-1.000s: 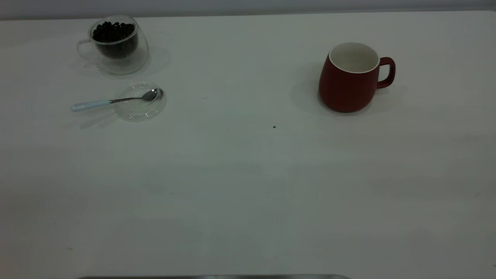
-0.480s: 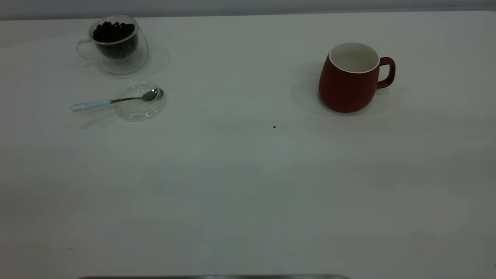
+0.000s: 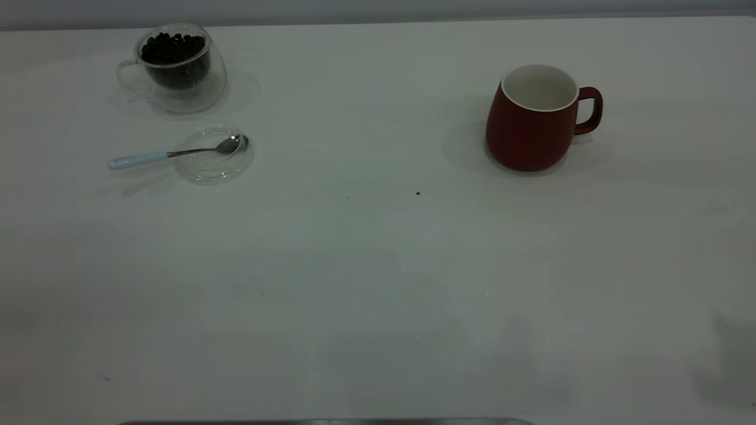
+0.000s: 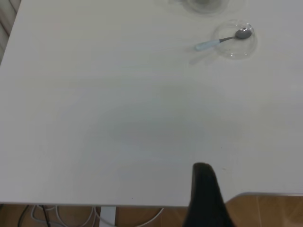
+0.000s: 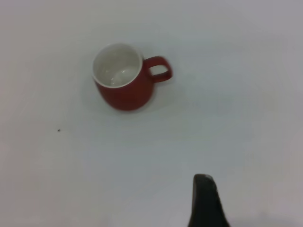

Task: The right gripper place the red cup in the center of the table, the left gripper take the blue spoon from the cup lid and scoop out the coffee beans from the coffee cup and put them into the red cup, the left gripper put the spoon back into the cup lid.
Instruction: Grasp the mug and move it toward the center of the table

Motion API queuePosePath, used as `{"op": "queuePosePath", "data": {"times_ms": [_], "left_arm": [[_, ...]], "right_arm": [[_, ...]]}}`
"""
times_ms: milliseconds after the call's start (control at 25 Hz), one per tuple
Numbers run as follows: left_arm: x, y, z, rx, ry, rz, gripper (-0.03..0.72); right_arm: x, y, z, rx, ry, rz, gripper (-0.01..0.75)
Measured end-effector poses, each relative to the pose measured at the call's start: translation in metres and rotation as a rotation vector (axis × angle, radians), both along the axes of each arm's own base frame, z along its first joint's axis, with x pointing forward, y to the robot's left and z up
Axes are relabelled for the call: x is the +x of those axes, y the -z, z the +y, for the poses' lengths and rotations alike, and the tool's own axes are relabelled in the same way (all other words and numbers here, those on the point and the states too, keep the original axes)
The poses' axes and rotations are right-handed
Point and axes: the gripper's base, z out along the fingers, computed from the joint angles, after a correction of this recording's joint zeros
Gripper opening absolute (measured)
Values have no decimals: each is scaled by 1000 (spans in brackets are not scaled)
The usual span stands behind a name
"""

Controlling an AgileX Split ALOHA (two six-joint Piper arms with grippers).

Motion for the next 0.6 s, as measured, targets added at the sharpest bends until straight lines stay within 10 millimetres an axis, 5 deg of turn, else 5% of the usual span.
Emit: {"op": "queuePosePath", "data": {"times_ms": [600], "left_arm": [[0,0,0,0,0,0,564]], "right_arm": [[180,105,14,132,-178,382,536]]}}
